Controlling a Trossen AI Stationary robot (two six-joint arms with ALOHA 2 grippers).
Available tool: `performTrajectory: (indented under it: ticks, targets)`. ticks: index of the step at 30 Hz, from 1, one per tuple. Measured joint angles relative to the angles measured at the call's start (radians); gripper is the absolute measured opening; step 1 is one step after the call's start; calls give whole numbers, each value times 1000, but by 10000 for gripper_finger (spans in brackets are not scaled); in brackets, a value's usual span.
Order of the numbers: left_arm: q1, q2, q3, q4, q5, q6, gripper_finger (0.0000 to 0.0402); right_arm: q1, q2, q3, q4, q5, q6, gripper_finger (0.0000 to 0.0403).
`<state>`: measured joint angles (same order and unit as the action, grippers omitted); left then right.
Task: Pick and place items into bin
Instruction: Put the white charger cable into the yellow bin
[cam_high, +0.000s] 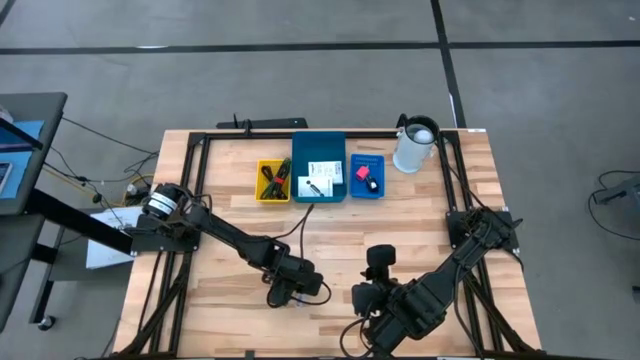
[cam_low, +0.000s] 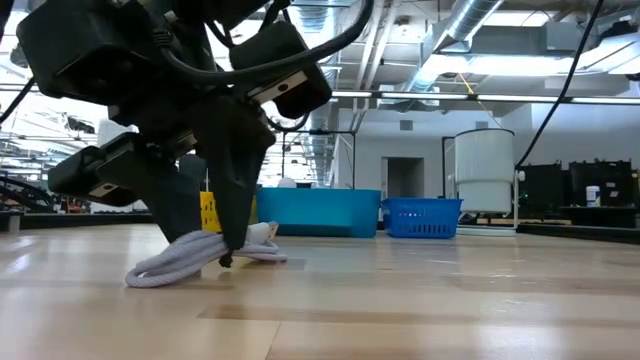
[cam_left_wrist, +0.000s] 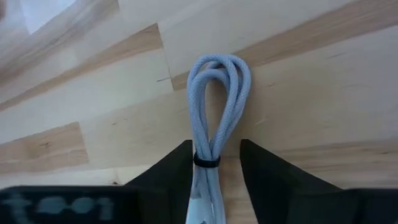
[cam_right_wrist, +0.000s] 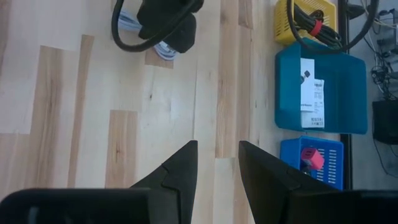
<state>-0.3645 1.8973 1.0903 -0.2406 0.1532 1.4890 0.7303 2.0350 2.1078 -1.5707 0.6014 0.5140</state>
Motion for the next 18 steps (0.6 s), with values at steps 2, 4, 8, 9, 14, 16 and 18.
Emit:
performTrajectory:
  ticks: [2,4,8,9,14,16,18]
  targets:
    - [0,1,7,-22,-2,-9,106,0,0,0,0,0,0,113]
    - [0,1,15,-46,-12,-28,80,0,0,0,0,0,0,113]
    - [0,2,38,-80,-49,-77,23,0,0,0,2,0,1,113]
    - [0,2,46,-99,-61,-86,18,0,0,0,3,0,1,113]
    - [0,2,86,-186,-116,-104,25,0,0,0,0,0,-10,113]
    - [0,2,100,-233,-142,-112,24,0,0,0,0,1,-49,113]
    - [0,2,118,-271,-165,-134,16,0,-3,0,0,1,-98,113]
